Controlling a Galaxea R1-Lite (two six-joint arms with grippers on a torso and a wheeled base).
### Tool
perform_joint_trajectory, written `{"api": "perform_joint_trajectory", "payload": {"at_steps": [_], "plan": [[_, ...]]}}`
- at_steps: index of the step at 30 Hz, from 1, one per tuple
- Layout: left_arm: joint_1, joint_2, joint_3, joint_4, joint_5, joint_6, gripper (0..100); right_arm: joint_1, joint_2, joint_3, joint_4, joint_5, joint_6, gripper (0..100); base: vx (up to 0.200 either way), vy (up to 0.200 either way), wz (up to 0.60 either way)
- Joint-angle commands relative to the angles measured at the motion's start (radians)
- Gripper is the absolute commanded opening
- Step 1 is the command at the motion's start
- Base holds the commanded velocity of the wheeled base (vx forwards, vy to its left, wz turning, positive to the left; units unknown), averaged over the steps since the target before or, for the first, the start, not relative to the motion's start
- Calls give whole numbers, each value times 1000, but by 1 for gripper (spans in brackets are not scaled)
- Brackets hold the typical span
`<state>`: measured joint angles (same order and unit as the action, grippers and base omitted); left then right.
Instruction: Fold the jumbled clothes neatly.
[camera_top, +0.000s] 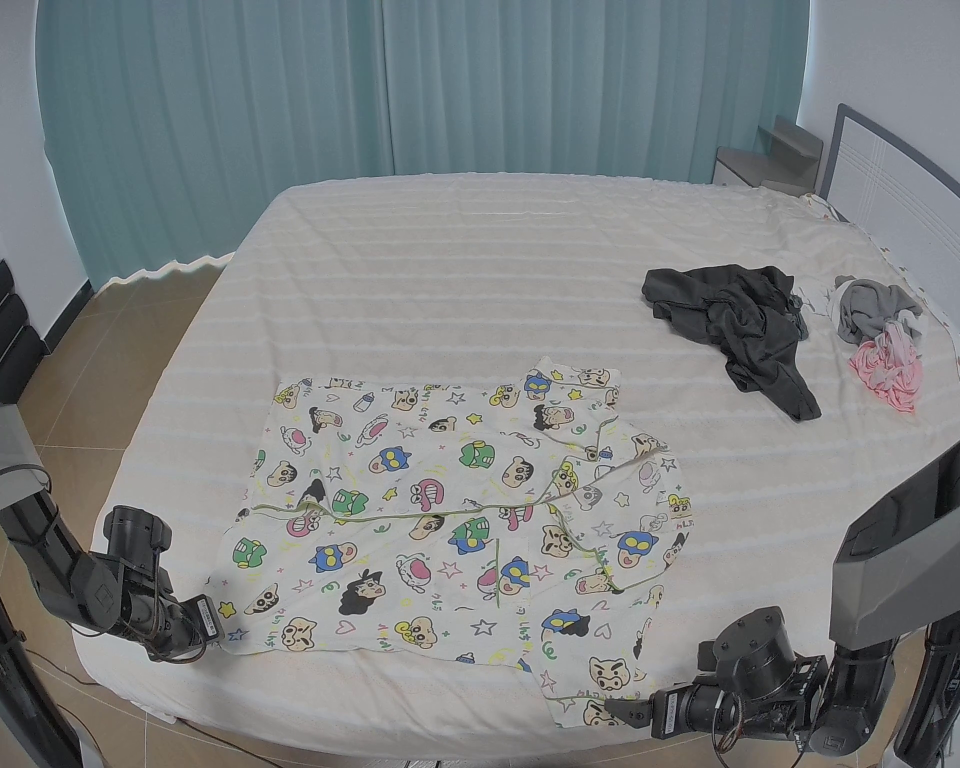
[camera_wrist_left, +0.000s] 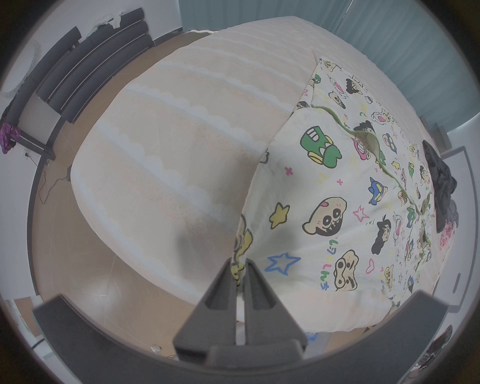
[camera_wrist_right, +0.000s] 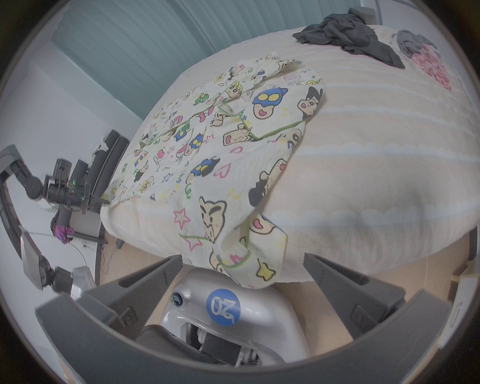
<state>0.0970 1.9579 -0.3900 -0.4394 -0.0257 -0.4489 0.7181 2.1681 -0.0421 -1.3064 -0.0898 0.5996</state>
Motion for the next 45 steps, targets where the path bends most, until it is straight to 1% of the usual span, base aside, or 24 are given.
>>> {"api": "perform_joint_trajectory", "payload": {"at_steps": [1, 3, 6, 9, 10, 11, 13, 15, 20, 21, 24, 27, 36, 37, 39, 41, 42, 45], "plan": [[26, -7, 22, -1, 7, 30, 0, -3, 22, 7, -2, 19, -53, 100, 0, 0, 0], [27, -7, 20, -2, 7, 30, 0, -6, 24, -4, -4, 21, -89, 100, 0, 0, 0], [26, -5, 23, -1, 6, 29, 0, -6, 26, -35, -1, 30, -95, 100, 0, 0, 0], [30, -1, 23, -4, 4, 26, 0, -3, 50, -39, -2, 85, -107, 100, 0, 0, 0], [30, -1, 23, -4, 4, 26, 0, -3, 50, -39, -2, 85, -107, 100, 0, 0, 0], [33, 1, 23, -7, 3, 24, 0, 0, 62, -44, -1, 99, -132, 100, 0, 0, 0], [32, -1, 23, -9, -3, 24, 0, 1, 84, -68, -1, 99, -178, 100, 0, 0, 0], [30, -4, 22, -9, -10, 21, 0, 1, 91, -82, 9, 99, -204, 100, 0, 0, 0], [29, -7, 23, -10, -46, 18, 0, 14, 118, -128, 12, 97, -213, 100, 0, 0, 0], [29, -7, 23, -10, -62, 16, 0, 14, 121, -131, 18, 97, -213, 0, 0, 0, 0], [29, -7, 23, -10, -75, 16, 0, 14, 113, -143, 59, 96, -211, 0, 0, 0, 0], [30, -7, 23, -12, -94, 16, 0, 14, 111, -140, 62, 91, -213, 0, 0, 0, 0], [29, -28, 43, -10, -106, 16, 0, 18, 90, -82, 41, 88, -207, 0, 0, 0, 0], [29, -48, 54, -10, -120, 18, 0, 29, 76, -39, -2, 91, -201, 0, 0, 0, 0], [29, -73, 62, -9, -120, 21, 0, 37, 72, 18, -73, 91, -196, 0, 0, 0, 0], [29, -91, 66, -5, -118, 24, 0, 38, 70, 42, -125, 88, -188, 0, 0, 0, 0], [29, -91, 66, -5, -118, 24, 0, 38, 70, 42, -125, 88, -188, 0, 0, 0, 0], [24, -106, 92, -5, -115, 30, 0, 49, 62, 42, -116, 85, -141, 0, 0, 0, 0]]}}
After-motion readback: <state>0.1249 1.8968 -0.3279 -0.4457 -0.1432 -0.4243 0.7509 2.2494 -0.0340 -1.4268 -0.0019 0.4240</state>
